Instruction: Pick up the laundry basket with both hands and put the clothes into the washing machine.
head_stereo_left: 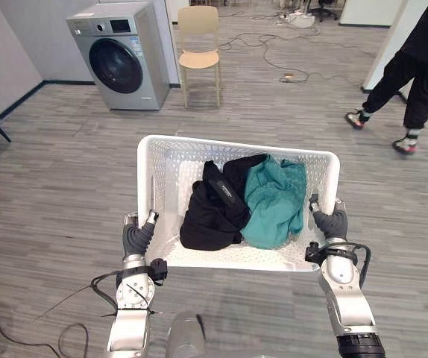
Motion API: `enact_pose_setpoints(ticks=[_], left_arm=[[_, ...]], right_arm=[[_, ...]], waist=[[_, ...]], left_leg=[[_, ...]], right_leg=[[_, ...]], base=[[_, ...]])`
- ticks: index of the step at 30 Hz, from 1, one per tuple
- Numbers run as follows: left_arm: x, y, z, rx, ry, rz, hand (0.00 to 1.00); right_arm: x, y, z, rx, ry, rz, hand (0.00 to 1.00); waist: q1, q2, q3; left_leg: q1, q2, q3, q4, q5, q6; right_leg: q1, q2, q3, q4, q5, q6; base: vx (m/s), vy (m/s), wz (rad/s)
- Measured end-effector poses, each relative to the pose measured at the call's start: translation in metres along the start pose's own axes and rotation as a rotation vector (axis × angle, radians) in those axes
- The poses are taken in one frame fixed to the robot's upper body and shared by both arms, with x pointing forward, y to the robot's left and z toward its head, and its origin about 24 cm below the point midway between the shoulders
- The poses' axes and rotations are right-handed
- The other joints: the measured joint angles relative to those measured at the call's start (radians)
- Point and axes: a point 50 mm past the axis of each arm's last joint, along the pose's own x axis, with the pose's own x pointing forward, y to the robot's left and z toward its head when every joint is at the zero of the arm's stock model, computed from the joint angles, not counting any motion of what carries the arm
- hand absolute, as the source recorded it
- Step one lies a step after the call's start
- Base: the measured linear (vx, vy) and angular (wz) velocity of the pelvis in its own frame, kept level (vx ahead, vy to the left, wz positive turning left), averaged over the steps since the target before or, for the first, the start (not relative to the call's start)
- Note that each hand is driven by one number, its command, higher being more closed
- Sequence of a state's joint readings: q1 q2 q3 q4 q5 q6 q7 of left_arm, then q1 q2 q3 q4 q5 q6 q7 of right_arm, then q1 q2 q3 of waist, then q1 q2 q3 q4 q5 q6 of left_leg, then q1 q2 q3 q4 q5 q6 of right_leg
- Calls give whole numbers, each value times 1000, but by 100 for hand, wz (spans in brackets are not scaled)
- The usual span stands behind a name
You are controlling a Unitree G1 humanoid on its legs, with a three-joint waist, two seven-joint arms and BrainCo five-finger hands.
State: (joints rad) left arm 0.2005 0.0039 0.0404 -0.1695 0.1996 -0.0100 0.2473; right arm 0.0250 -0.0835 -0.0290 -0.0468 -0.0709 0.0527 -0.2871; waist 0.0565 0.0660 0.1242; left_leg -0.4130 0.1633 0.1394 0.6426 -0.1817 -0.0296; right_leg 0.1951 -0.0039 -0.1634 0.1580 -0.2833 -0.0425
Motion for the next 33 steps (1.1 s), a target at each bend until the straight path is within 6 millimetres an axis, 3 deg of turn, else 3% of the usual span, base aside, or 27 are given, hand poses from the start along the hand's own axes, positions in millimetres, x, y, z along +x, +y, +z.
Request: enact_pose_setpoints(ticks=[1,2,3,4,5,6,7,8,10,12,13,15,17,18,19,20,21,22,23,24,25,26,27,29,31,32,33], left_arm=[[-1,-1,0,-6,1,-3,100],[-2,0,1,-4,-2,-1,100],[-6,4,-3,17,13,2,100],[-7,4,-4,17,21,2,100],[-8,4,-5,21,24,-1,100],[-7,5,-5,35,22,-10,100],[-7,6,-6,49,28,-14,100],[-7,7,-7,54,43,-14,100],[-7,8,-9,64,54,-8,100],[-6,10,-1,58,19,15,100],[-5,12,4,57,-4,19,100],[-3,15,14,63,-66,23,100],[-1,17,14,72,-73,30,100],[-1,17,14,72,-70,32,100],[-1,17,11,75,-61,30,100],[-1,15,9,76,-50,24,100],[-4,9,3,58,-17,18,100],[-5,7,3,42,-9,22,100],[-5,9,2,38,-2,34,100],[-5,10,1,40,2,37,100],[-7,10,-1,42,7,33,100],[-7,9,-1,42,10,29,100],[-8,9,-1,42,11,27,100],[-9,9,-1,28,5,26,100],[-9,8,1,15,-14,25,100],[-10,6,1,11,-14,26,100],[-11,6,0,11,-12,25,100]], right_arm=[[2,-1,-2,-7,1,1,100],[3,1,-3,-4,5,4,100],[2,6,-11,13,47,14,100],[2,6,-13,10,53,17,100],[1,6,-15,9,63,19,100],[1,8,-19,13,80,20,100],[1,11,-22,26,98,24,100],[-1,12,-27,27,117,31,100],[-3,14,-30,32,129,40,100],[-2,15,-22,48,81,45,100],[-2,15,-18,59,65,44,100],[0,15,-10,85,20,41,100],[0,16,-11,101,28,40,100],[0,16,-11,102,31,39,100],[-3,16,-15,101,47,39,100],[-5,16,-18,97,56,37,100],[-6,12,-20,77,62,30,100],[-5,10,-19,66,54,32,100],[-5,11,-16,59,44,43,100],[-6,13,-16,59,46,47,100],[-6,13,-17,58,53,41,100],[-7,12,-18,57,55,35,100],[-8,11,-18,57,54,31,100],[-11,8,-12,63,29,20,100],[-10,6,-9,56,11,19,100],[-9,5,-9,49,9,17,100],[-10,4,-10,46,11,15,100]], waist=[[15,7,-6],[17,4,-6],[31,-39,-41],[31,-44,-45],[31,-61,-42],[16,-99,-38],[10,-121,-32],[9,-125,-30],[8,-103,-14],[3,-65,-26],[-3,-63,-28],[-26,-71,-34],[-45,-104,-52],[-47,-109,-55],[-47,-124,-66],[-55,-129,-74],[-69,-80,-90],[-64,-36,-86],[-39,5,-84],[-30,13,-81],[-23,19,-75],[-23,14,-72],[-21,-8,-59],[-18,-18,-56],[-15,-15,-58],[-13,-12,-59],[-12,-10,-60]], left_leg=[[9,-31,-1,-218,44,-48],[3,-39,2,-242,90,-20],[3,-98,16,-175,107,10],[4,-112,15,-148,92,48],[17,-123,20,-114,73,84],[40,-147,48,-72,62,111],[76,-163,59,-41,37,146],[137,-170,57,-36,-5,161],[308,-160,51,-95,-31,172],[442,-122,38,-210,-56,136],[466,-111,34,-230,-65,122],[524,-93,12,-267,-98,60],[592,-79,-15,-296,-146,-21],[620,-75,-29,-298,-162,-47],[667,-65,-65,-286,-186,-87],[677,-56,-89,-259,-188,-91],[633,2,-125,-125,-174,-96],[561,52,-140,33,-118,-79],[435,111,-135,274,117,-9],[399,133,-141,351,199,-19],[323,156,-153,498,164,-22],[287,157,-154,543,135,-18],[237,148,-132,554,78,-3],[194,146,-89,432,2,-4],[186,101,-76,118,-37,-25],[213,56,-93,-117,-23,-35],[224,40,-100,-214,3,-53]], right_leg=[[37,-15,10,-25,-27,25],[55,-27,16,-27,-46,37],[54,-87,37,41,-80,58],[31,-106,42,128,-77,65],[-33,-141,56,314,-68,91],[-139,-192,95,604,8,204],[-209,-212,126,812,74,250],[-264,-219,144,980,88,236],[-343,-208,112,1109,52,157],[-454,-186,34,992,13,93],[-485,-185,9,925,11,91],[-561,-181,-25,596,28,101],[-562,-149,-12,176,183,96],[-563,-144,-6,143,218,88],[-561,-137,15,159,304,65],[-560,-135,14,206,365,54],[-549,-98,-22,271,313,41],[-529,-59,-47,273,278,26],[-491,5,-43,261,239,-8],[-466,22,-39,249,230,-17],[-405,48,-39,212,221,-27],[-369,56,-37,188,220,-28],[-298,54,-27,134,221,-28],[-221,51,-15,72,221,-28],[-175,43,5,32,220,-28],[-168,33,16,28,217,-22],[-165,29,24,28,211,-11]], base=[[580,189,-16],[750,268,-38],[676,236,-29],[720,247,-17],[596,184,16],[710,204,23],[823,197,20],[664,131,8],[738,71,-16],[561,6,-20],[439,-35,9],[641,-142,22],[654,-246,29],[637,-297,41],[539,-279,46],[668,-361,66],[634,-344,47],[722,-380,-2],[712,-344,-43],[588,-263,-60],[464,-174,-34],[540,-177,-26],[613,-196,-16],[520,-130,-17],[399,37,-37],[301,103,-46],[273,154,-53]])
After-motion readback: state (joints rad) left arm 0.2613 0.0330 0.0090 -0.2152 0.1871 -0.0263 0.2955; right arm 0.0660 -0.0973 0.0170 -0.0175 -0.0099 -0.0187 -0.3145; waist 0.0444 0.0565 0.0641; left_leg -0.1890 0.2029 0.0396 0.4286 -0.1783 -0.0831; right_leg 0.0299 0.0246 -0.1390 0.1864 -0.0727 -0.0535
